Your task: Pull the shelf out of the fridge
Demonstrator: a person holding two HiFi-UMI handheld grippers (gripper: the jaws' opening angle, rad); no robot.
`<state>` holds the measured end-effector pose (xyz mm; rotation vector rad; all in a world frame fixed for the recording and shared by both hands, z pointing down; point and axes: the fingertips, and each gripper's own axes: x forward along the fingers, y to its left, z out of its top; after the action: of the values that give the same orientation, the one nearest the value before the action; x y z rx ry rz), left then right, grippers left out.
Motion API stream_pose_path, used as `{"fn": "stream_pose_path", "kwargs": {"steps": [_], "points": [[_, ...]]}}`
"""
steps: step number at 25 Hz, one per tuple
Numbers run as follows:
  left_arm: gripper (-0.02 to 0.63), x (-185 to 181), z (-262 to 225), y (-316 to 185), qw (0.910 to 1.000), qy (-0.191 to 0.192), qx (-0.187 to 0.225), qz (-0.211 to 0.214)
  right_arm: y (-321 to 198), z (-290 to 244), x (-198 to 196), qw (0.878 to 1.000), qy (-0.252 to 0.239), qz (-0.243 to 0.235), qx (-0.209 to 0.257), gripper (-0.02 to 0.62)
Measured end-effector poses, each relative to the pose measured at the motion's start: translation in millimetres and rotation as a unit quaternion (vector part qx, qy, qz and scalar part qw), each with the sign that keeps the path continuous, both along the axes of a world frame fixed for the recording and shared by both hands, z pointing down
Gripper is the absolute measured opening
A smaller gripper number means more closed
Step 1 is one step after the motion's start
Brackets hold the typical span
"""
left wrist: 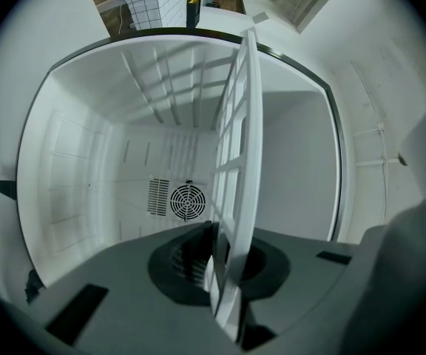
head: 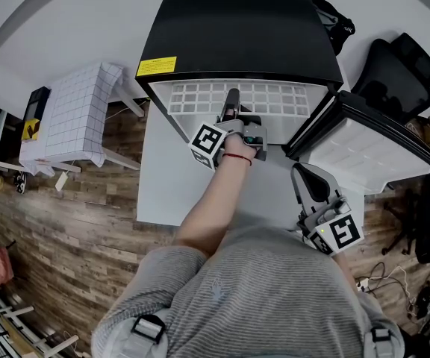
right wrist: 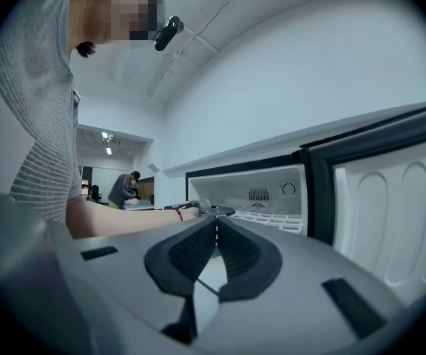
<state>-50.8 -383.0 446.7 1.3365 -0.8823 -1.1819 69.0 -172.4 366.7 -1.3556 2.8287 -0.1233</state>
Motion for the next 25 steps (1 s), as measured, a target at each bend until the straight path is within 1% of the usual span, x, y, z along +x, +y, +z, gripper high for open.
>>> {"fn": "stream_pose_path", "kwargs": {"steps": [6, 13, 25], "points": [[0.034, 0, 0, 0, 1.0000, 0.003, -0.004, 0.001, -2, 0, 0, 1.000, 0.000, 0.000, 0.001, 0.014], [0.034, 0, 1, 15, 1.0000, 0.004, -0.003, 0.000, -3, 0, 3, 1.000, 0.002, 0.001, 0.003, 0.014], [0.034, -2, 0, 28, 1.0000, 0.002, -0.002, 0.000, 1, -2, -4, 1.000, 0.004, -0.009, 0.003, 0.014]]}}
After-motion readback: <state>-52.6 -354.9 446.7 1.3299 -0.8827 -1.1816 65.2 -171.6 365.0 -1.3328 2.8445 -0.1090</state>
